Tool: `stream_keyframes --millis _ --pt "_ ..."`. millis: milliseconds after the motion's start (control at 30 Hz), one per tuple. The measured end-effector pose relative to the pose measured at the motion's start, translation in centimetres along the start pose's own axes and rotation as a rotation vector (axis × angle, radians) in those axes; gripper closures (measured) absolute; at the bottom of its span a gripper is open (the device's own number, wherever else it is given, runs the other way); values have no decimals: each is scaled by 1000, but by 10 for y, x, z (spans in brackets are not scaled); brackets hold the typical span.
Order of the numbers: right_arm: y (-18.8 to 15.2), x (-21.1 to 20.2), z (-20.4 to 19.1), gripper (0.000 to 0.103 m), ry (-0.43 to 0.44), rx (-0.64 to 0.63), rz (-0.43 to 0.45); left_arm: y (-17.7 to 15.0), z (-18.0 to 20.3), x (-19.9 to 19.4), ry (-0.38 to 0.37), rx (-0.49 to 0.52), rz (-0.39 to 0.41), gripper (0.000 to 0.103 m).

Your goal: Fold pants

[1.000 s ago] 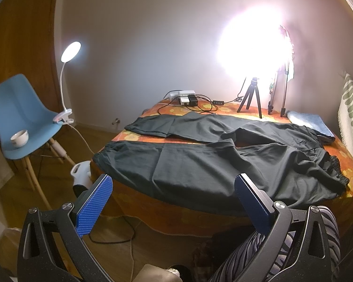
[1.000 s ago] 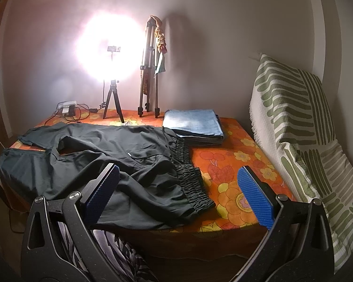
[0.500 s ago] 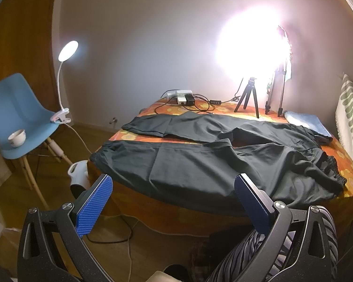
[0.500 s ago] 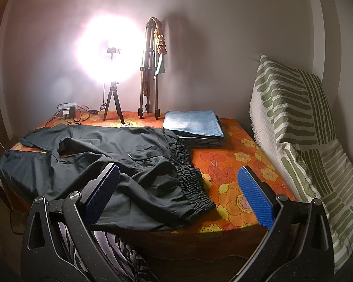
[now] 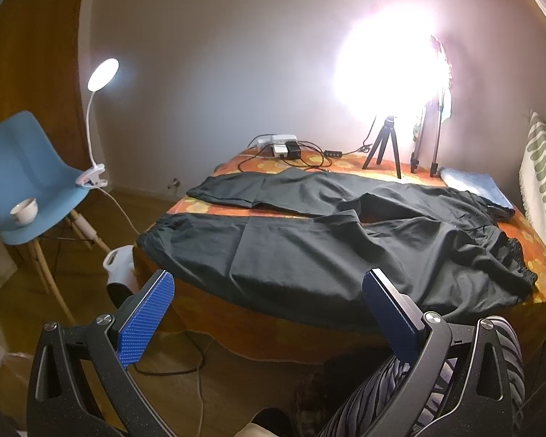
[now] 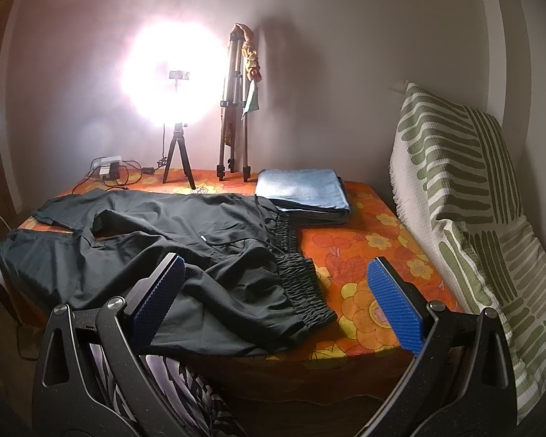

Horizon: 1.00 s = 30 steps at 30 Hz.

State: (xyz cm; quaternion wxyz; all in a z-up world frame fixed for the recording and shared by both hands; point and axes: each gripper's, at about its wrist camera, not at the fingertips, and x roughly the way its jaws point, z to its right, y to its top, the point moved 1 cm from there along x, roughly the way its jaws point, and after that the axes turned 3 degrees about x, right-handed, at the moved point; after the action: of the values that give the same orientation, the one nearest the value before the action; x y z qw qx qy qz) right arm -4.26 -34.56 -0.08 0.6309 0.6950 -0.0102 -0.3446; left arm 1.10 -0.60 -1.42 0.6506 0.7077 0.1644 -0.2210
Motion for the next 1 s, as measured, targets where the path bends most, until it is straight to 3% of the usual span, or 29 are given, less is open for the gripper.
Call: stream_keyframes --millis 200,467,767,1000 --pt "-11 8 -1 1 71 -37 -10 -6 -12 15 -12 -32 -41 1" --pt "-32 19 -14 2 152 -177 -34 -21 -36 41 -20 -95 -120 28" --pt "-64 33 -14 21 237 -321 -101 -30 -73 69 -23 -207 -202 53" --pt "-89 52 -21 35 358 -406 -184 -31 -85 81 8 -219 -238 56"
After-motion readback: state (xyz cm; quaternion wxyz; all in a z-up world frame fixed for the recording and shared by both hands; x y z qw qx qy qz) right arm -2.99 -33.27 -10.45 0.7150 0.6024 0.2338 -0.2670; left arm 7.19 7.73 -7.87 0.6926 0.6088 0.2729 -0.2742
